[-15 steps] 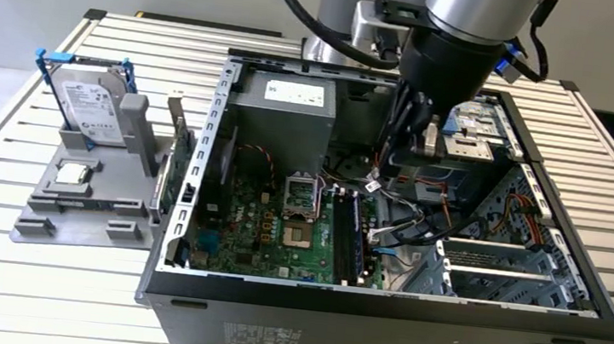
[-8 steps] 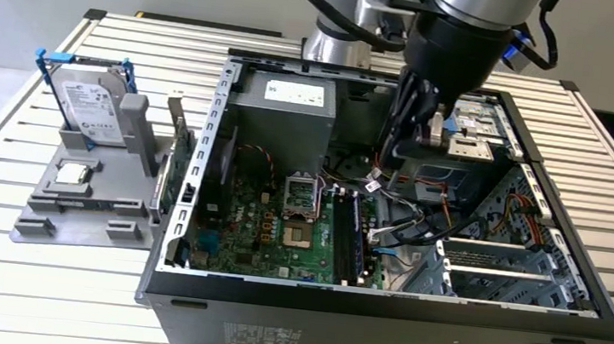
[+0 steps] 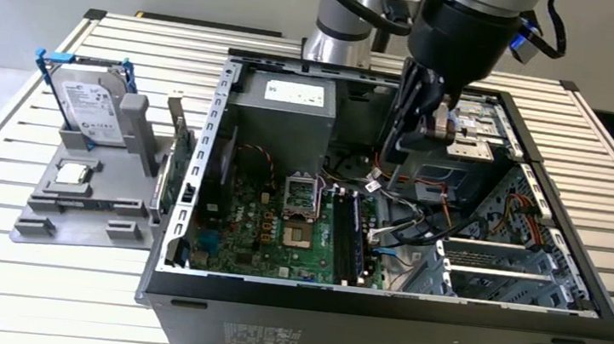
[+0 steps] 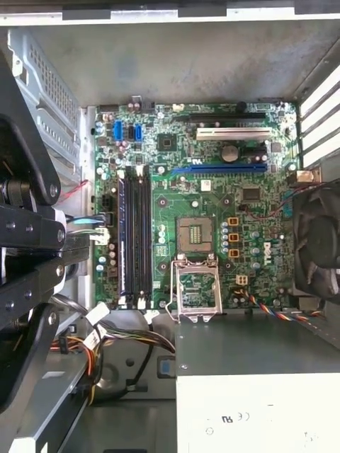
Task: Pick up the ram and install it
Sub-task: 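Press down the ram until it locks into place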
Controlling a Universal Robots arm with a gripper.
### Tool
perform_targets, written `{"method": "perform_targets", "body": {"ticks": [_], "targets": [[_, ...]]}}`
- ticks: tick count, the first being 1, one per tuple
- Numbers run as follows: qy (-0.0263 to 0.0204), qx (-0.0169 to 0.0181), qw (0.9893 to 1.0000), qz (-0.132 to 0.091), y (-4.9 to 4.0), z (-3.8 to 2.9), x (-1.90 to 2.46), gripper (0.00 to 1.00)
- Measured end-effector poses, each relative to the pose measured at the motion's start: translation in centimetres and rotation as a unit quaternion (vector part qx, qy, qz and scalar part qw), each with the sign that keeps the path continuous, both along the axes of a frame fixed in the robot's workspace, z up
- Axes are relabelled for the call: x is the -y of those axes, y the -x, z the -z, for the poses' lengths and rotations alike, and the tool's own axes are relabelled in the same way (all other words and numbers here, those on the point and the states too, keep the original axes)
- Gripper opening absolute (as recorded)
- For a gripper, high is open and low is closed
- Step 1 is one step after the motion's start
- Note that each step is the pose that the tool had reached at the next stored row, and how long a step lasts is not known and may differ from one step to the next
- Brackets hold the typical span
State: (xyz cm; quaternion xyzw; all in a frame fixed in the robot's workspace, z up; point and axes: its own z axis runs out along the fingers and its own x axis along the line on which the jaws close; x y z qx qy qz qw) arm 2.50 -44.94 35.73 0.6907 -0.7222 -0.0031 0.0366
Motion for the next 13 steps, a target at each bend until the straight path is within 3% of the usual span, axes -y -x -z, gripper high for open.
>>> {"method": "perform_targets", "body": {"ticks": [5,13], "targets": [[0.0000,0.0000,1.0000,0.000,0.00,-0.86,0.00,0.00],[0.0000,0.0000,1.0000,0.000,0.00,-1.49,0.00,0.00]]}}
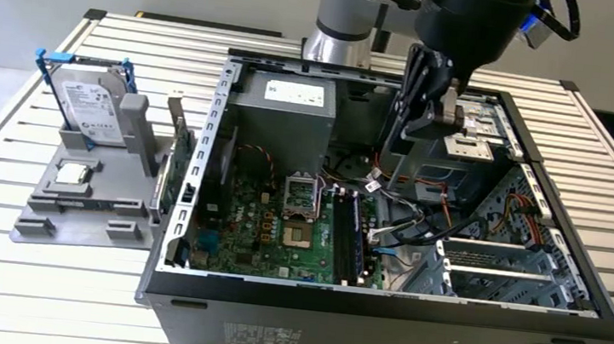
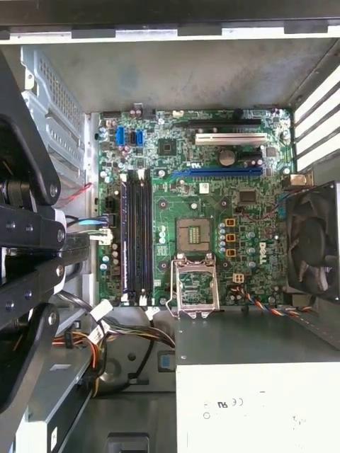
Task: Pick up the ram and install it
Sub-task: 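Press down the ram until it locks into place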
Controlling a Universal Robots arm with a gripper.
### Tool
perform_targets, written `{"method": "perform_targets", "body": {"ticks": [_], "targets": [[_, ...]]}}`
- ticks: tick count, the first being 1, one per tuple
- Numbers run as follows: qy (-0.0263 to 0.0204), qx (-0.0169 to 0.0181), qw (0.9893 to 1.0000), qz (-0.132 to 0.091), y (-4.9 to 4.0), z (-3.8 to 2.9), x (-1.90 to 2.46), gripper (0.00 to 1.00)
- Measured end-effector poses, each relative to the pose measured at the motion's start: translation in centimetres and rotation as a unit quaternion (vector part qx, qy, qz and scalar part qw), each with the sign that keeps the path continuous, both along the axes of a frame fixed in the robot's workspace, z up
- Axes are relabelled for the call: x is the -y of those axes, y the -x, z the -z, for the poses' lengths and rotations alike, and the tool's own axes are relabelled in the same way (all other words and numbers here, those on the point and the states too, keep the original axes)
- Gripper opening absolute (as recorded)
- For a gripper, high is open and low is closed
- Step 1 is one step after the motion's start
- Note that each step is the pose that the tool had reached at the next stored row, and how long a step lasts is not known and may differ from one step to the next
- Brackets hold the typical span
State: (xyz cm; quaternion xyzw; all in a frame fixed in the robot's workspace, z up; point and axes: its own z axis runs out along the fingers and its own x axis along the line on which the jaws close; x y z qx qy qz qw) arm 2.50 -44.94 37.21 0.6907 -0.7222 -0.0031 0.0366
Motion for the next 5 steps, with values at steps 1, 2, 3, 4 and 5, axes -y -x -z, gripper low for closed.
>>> {"method": "perform_targets", "body": {"ticks": [1,2,3,4,5], "targets": [[-0.0001,0.0000,1.0000,0.000,0.00,-0.01,0.00,0.00],[0.0000,0.0000,1.0000,0.000,0.00,-0.04,0.00,0.00],[0.0000,0.0000,1.0000,0.000,0.00,-0.04,0.00,0.00],[0.0000,0.0000,1.0000,0.000,0.00,-0.04,0.00,0.00],[0.0000,0.0000,1.0000,0.000,0.00,-0.04,0.00,0.00]]}}
